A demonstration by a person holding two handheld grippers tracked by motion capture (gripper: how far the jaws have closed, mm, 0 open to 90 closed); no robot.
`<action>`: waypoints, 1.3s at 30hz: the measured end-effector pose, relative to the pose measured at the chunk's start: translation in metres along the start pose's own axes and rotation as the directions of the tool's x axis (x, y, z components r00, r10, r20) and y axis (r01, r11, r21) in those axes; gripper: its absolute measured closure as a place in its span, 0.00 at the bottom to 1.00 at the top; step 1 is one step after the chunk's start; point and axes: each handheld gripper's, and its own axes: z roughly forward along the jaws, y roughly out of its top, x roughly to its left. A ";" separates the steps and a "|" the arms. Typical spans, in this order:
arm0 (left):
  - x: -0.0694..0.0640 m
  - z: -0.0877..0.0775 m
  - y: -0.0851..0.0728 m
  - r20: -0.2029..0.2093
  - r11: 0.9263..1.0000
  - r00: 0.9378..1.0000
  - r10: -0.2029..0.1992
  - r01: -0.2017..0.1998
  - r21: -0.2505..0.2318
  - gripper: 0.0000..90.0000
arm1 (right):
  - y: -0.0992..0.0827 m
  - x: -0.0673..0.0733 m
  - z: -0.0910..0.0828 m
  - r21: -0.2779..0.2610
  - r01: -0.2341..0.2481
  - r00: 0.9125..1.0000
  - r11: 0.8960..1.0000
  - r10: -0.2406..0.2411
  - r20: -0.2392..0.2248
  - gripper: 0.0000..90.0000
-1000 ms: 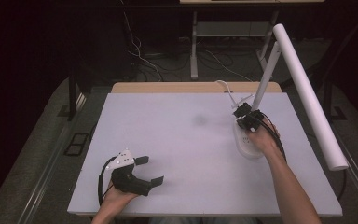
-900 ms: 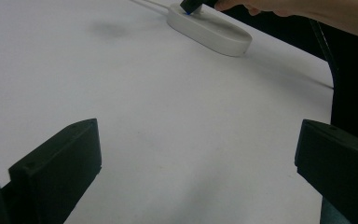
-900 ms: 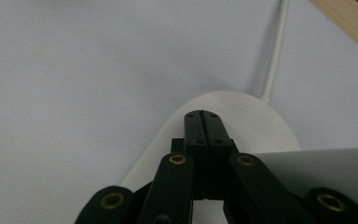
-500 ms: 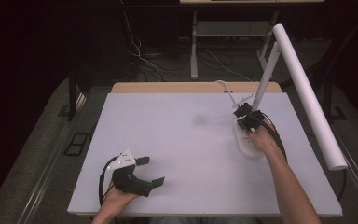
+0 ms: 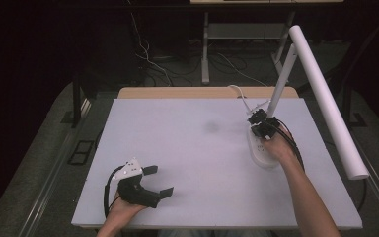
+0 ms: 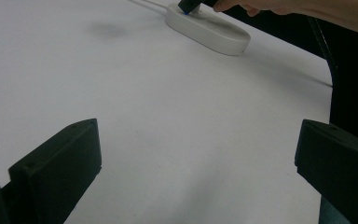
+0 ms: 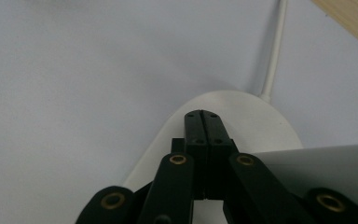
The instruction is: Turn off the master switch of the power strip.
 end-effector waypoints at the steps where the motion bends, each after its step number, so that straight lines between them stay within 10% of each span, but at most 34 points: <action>1: 0.000 0.000 0.000 0.000 1.000 1.000 0.000 0.000 -0.001 0.00 | 0.000 0.000 0.000 -0.001 0.008 1.000 1.000 -0.008 0.002 1.00; 39: 0.002 0.001 0.000 -0.001 1.000 1.000 -0.007 0.007 0.002 0.00 | 0.007 0.028 -0.044 -0.098 0.044 0.998 0.994 -0.049 -0.046 1.00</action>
